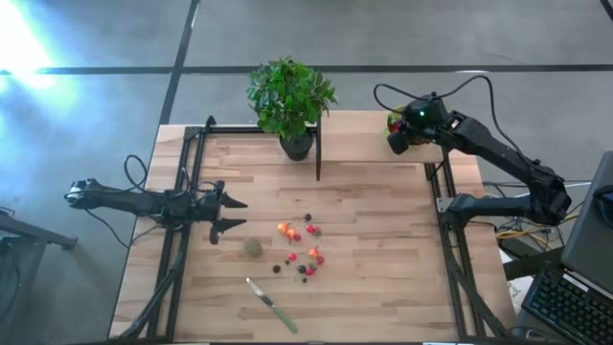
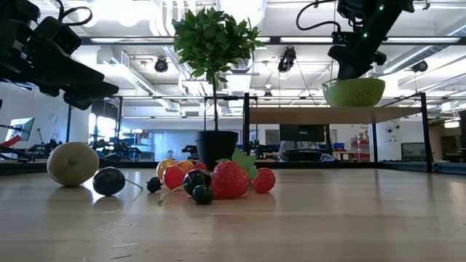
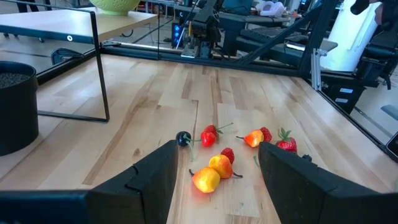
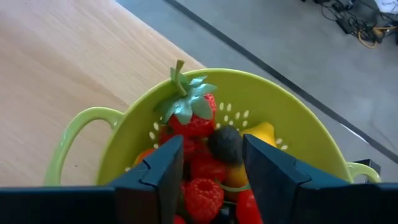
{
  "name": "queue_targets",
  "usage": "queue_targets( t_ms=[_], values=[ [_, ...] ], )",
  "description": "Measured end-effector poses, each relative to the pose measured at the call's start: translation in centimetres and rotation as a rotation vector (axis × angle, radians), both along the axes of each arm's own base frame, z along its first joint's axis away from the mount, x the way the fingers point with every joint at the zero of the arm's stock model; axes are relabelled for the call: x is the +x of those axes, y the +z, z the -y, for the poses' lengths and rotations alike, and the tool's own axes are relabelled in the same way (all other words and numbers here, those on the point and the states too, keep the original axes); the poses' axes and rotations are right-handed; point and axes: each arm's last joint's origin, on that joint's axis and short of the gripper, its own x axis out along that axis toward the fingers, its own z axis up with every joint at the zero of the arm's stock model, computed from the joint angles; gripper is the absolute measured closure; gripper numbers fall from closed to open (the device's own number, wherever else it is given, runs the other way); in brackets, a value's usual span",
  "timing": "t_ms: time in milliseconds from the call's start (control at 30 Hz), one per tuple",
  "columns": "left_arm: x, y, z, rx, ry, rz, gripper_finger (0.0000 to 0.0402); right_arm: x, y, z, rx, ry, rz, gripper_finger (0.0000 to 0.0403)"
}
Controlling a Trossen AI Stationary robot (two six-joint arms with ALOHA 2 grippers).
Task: Pick & Place Fruit
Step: Put the raspberry into the green strainer bowl on the shelf
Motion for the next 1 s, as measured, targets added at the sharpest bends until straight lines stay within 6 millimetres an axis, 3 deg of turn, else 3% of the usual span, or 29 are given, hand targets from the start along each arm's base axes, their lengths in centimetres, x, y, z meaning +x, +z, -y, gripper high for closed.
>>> queue_targets(
  t_ms=[167, 367, 633, 1000],
  values=[
    [0.0, 0.0, 0.0, 0.0, 0.0, 0.0, 0.0172, 0.1, 0.6, -0.2, 0.001, 0.023, 0.03, 0.0212],
    [0.0, 0.0, 0.0, 0.0, 0.0, 0.0, 0.0172, 1.6, 1.7, -2.1, 0.032, 0.255, 0.176, 0.0201],
    [0.0, 0.0, 0.0, 0.0, 0.0, 0.0, 0.0172, 4.5, 2.8, -7.4, -0.019, 0.551, 0.285, 0.0232],
    [0.0, 0.0, 0.0, 0.0, 0.0, 0.0, 0.0172, 7.9, 2.6, -15.5, -0.043, 0.97, 0.382, 0.0271]
  ],
)
